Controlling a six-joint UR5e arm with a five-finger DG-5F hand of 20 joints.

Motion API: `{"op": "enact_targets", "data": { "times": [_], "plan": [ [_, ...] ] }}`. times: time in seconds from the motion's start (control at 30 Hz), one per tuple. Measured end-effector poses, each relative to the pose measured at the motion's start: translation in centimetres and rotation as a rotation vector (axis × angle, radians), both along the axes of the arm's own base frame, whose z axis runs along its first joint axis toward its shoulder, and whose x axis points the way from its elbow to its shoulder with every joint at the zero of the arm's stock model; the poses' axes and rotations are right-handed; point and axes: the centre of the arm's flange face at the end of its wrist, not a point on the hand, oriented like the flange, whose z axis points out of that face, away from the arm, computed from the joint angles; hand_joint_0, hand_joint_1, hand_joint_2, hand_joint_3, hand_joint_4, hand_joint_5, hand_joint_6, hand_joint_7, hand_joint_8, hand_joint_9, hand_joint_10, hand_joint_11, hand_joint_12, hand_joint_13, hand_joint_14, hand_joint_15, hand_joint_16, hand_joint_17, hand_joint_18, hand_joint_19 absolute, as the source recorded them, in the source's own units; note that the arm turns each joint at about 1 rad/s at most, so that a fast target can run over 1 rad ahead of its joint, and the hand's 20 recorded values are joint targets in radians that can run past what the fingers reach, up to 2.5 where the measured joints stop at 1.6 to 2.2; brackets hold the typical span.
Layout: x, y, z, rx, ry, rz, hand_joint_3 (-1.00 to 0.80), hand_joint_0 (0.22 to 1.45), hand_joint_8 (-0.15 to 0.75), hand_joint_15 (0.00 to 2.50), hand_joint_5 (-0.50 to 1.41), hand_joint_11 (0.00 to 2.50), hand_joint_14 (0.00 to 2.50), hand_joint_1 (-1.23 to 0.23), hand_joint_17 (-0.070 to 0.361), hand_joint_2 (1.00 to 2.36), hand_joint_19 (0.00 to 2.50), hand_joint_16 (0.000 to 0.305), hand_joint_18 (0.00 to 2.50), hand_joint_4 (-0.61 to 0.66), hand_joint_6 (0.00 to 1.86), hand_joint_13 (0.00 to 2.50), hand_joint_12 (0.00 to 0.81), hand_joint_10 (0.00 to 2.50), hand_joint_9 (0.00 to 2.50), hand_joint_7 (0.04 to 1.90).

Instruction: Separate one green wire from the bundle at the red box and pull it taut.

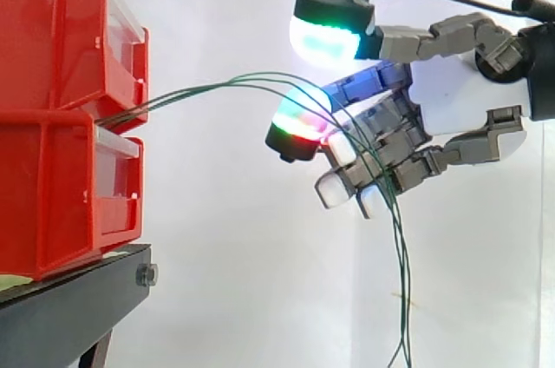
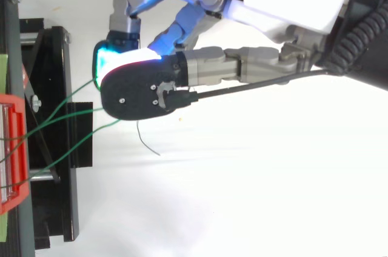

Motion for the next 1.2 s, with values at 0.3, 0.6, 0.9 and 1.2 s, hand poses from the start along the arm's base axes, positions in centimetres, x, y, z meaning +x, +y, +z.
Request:
{"op": "enact_targets", "data": {
  "times": [0.3, 0.6, 0.9, 1.2],
  "plan": [
    [-0.5, -1.2, -1.3, -0.003, 0.019, -0.020, -0.45, 0.55, 0.270, 0.54, -0.16, 0.63, 0.02, -0.50, 0.134, 1.00, 0.74, 0.060, 0.86, 0.12, 0.79, 0.97, 0.380, 0.02, 1.11, 0.93],
    [-0.7, -1.8, -2.9, 0.015, 0.001, -0.023, -0.36, 0.58, 0.268, 0.54, -0.16, 0.63, 0.02, -0.58, 0.131, 1.01, 0.74, 0.058, 0.86, 0.12, 0.81, 0.97, 0.371, 0.02, 1.11, 0.96],
    [-0.6, -1.8, -2.7, 0.016, -0.010, -0.020, -0.44, 0.55, 0.271, 0.57, -0.17, 0.64, 0.02, -0.60, 0.134, 1.00, 0.73, 0.060, 0.88, 0.13, 0.83, 1.00, 0.375, 0.02, 1.10, 0.93],
    [-0.6, -2.2, -2.7, 0.026, -0.010, -0.026, -0.32, 0.58, 0.270, 0.56, -0.18, 0.66, 0.02, -0.63, 0.132, 1.01, 0.73, 0.059, 0.88, 0.13, 0.86, 0.99, 0.373, 0.02, 1.09, 0.97]
  ]
}}
